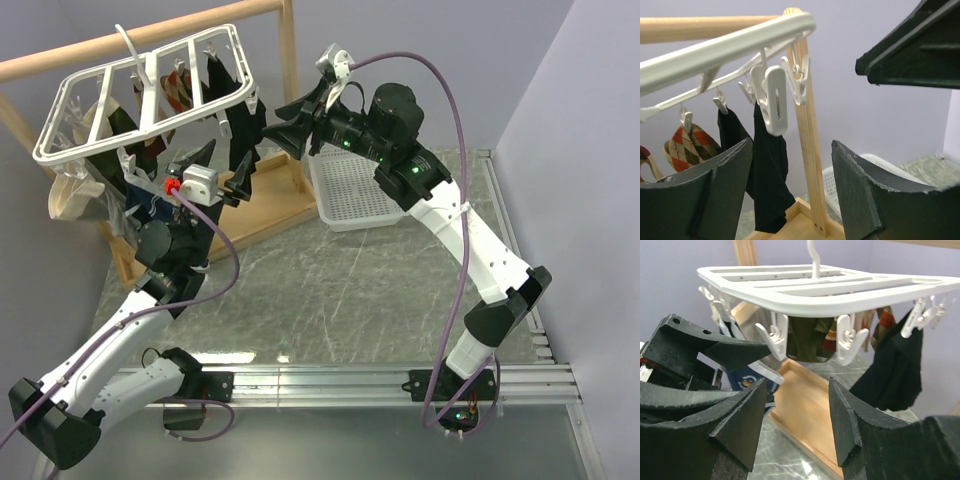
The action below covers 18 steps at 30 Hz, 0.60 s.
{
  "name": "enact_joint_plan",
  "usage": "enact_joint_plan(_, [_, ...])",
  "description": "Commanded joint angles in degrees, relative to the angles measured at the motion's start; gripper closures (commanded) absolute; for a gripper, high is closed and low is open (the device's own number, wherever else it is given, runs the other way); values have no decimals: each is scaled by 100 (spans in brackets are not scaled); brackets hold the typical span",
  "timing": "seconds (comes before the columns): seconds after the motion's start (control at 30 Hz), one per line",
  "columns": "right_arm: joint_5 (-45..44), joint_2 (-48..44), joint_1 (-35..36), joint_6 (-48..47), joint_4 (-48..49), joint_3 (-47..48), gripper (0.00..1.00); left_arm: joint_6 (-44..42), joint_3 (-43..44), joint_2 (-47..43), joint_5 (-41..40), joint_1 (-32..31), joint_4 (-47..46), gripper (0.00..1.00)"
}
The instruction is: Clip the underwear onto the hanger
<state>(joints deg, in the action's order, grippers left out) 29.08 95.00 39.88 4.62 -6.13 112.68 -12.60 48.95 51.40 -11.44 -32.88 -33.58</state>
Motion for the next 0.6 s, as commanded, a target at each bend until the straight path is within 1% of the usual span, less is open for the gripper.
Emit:
enact_joint_plan(0.0, [291,88,-33,170,279,280,40,-120,27,11,-122,-25,-711,31])
enact_joint_plan(0.17, [396,229,-33,293,332,403,39,-260,71,107,-7,1,-1018,34])
enact_joint_plan(0.3, [405,300,-33,337,350,474,38,-304,194,265,98,98,-1080,45])
enact_joint_plan(0.57, [458,344,-24,373,358,518,37,-313,361,494,213,239,-1238,45])
